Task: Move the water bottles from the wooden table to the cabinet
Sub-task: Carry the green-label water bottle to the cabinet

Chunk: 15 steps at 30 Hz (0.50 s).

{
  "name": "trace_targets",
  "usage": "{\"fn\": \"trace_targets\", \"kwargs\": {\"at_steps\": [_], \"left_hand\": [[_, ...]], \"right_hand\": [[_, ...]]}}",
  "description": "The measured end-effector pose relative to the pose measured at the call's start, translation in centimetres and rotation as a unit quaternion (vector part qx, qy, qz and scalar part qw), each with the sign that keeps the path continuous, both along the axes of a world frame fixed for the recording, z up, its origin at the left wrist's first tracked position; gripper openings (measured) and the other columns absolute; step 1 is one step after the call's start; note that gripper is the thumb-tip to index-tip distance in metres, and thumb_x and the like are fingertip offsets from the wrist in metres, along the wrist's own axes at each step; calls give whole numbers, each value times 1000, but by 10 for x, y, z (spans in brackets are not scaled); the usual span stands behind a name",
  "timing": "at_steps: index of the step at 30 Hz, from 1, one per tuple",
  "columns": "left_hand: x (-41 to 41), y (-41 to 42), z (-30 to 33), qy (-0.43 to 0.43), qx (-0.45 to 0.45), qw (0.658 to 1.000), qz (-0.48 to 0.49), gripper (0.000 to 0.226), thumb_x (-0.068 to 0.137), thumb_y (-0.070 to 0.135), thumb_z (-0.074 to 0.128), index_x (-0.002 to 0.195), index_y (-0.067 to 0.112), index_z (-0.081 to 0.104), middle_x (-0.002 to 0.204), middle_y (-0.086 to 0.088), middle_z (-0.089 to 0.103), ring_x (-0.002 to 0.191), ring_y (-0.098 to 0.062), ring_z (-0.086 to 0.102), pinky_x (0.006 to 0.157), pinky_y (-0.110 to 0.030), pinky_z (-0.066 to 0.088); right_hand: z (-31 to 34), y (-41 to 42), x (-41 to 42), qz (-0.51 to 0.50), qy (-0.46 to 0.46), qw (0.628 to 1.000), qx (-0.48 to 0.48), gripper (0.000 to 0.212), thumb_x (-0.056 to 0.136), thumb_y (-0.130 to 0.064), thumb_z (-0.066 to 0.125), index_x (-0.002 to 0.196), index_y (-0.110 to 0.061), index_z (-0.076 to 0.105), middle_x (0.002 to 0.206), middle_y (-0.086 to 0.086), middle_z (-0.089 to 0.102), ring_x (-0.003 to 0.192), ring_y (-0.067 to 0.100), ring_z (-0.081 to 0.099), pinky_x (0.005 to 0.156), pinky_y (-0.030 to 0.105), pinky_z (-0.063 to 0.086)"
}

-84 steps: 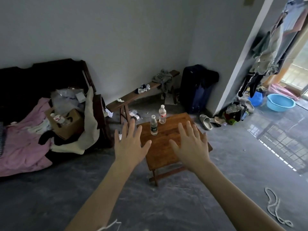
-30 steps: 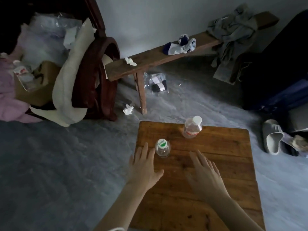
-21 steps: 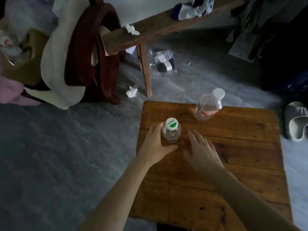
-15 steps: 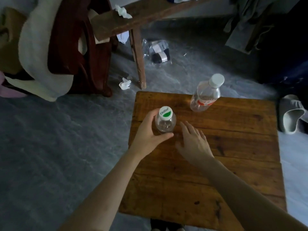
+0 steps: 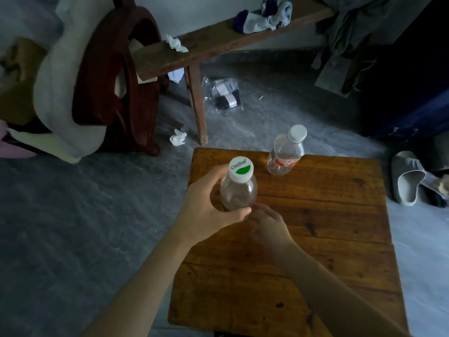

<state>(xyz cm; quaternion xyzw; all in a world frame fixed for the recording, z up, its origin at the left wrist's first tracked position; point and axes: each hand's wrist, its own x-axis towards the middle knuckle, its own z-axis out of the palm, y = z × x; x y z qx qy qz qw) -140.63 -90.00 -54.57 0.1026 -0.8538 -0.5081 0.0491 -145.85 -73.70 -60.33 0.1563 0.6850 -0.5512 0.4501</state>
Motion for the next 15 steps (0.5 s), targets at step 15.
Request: {"fn": "trace_targets", "kwargs": {"at_steps": [15], "left_hand": [[-47, 22, 224, 93, -7, 988, -123, 72, 63, 43, 90, 126, 39, 54, 119, 17, 68, 111, -13, 67, 93, -45, 56]], "right_hand": [[212, 48, -26, -185, -218, 930, -233, 65, 97, -55, 37, 134, -4, 53, 126, 22, 67, 122, 35, 61, 110, 45, 41]]}}
